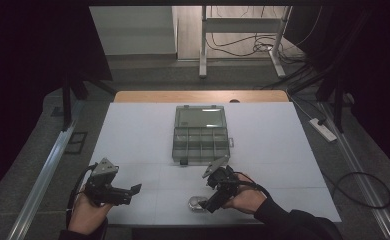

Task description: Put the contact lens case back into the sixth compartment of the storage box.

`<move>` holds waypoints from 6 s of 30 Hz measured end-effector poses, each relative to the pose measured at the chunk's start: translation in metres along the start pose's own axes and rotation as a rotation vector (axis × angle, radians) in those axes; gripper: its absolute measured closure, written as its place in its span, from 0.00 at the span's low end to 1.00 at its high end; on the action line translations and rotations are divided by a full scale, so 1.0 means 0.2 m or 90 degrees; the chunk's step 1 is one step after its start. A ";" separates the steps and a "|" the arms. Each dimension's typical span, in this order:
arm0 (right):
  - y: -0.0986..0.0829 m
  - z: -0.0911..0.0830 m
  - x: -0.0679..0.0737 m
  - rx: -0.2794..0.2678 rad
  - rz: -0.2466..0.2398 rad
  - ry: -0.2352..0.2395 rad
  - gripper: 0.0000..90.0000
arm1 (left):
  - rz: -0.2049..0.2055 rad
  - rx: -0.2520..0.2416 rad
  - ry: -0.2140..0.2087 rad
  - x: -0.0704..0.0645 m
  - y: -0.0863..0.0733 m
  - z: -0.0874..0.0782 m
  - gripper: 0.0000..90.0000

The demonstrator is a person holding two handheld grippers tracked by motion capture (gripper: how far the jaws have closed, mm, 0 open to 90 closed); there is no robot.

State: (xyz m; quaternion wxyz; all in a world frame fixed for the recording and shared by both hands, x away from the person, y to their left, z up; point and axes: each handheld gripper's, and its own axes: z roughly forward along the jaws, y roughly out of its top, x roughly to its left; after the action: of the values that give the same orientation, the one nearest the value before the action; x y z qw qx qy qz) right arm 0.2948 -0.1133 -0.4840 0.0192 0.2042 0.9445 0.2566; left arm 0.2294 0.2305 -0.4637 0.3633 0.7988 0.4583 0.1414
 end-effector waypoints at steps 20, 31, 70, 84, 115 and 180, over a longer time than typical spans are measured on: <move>0.03 0.17 0.07 0.067 -0.059 -0.014 0.00 | 0.003 0.003 -0.001 0.00 0.00 0.00 0.00; 0.02 0.20 0.09 0.075 -0.097 -0.012 0.17 | 0.005 0.002 -0.001 0.00 0.00 0.00 0.00; 0.07 0.07 0.02 -0.001 -0.052 0.003 0.54 | 0.006 0.004 0.000 0.00 0.00 0.00 0.00; 0.12 0.01 -0.06 -0.035 -0.022 -0.007 0.54 | 0.005 0.005 -0.002 0.00 0.00 0.01 0.00; 0.27 0.02 -0.25 -0.075 0.037 -0.050 0.54 | 0.006 0.005 -0.004 0.00 0.00 0.01 0.00; 0.43 0.23 -0.46 -0.095 0.084 -0.108 0.47 | 0.012 0.013 -0.007 0.00 0.01 0.01 0.00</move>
State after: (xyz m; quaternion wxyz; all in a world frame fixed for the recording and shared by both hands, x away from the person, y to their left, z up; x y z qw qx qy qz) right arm 0.4175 -0.0601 -0.4876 0.0975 0.2847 0.9024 0.3084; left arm 0.2314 0.2288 -0.4646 0.3563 0.8074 0.4503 0.1356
